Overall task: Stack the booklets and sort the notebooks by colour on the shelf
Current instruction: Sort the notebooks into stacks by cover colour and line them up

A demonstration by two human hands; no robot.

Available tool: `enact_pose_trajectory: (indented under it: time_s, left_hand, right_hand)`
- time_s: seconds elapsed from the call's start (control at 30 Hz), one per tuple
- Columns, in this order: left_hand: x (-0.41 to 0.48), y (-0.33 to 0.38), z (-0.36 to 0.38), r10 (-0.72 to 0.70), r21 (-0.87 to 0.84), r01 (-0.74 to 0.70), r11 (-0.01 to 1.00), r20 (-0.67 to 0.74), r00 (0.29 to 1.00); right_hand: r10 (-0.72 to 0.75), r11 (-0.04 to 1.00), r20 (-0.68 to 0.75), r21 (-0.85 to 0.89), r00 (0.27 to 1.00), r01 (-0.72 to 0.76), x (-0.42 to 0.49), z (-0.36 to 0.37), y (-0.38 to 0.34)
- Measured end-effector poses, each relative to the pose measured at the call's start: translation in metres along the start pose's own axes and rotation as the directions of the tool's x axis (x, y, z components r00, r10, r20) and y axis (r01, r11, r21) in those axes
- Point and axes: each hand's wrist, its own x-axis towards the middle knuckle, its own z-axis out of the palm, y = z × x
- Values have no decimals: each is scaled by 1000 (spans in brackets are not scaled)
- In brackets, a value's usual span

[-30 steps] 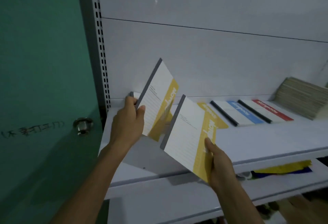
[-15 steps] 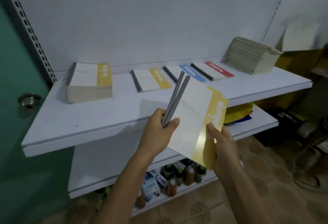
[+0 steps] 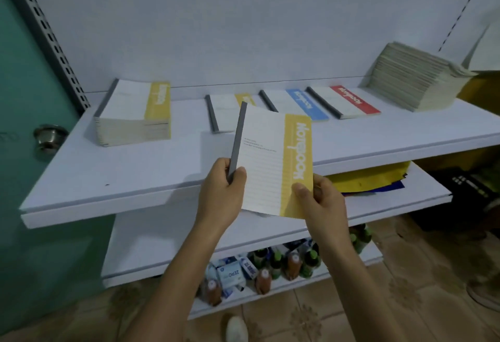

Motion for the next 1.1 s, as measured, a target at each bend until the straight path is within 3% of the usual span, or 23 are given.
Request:
enact_pose_trajectory:
  time_s: [0.17, 0.37, 0.5, 0.67, 0.8, 1.0, 1.1]
  left_hand:
    - [58, -7, -9, 7, 142, -11, 990, 32, 999]
    - [147, -11, -9, 89, 223, -98, 970, 50, 995]
    - [196, -23, -12, 115, 421, -114, 900, 23, 993]
    - [219, -56, -7, 119, 666, -118, 736, 45, 992]
    - [221, -66, -7, 104, 693, -93, 715, 26, 994]
    - [216, -63, -12, 87, 701, -149, 697, 124, 988]
    - [218, -65, -12, 120, 697, -158, 700, 103, 987]
  right_hand:
    - [-142, 953, -2, -270, 990, 136, 64, 28, -7]
    - [-192, 911, 49, -363, 980, 196, 160, 73, -20]
    - [-189, 869, 90, -448, 978, 210, 212, 100, -17]
    - [-204, 760, 126, -605, 971, 238, 240, 117, 9]
    - [-215, 744, 133, -619, 968, 251, 245, 121, 20]
    - [-196, 642, 222, -707, 955, 297, 238, 126, 18]
    - [-134, 662, 343, -667, 930, 342, 227, 118, 15]
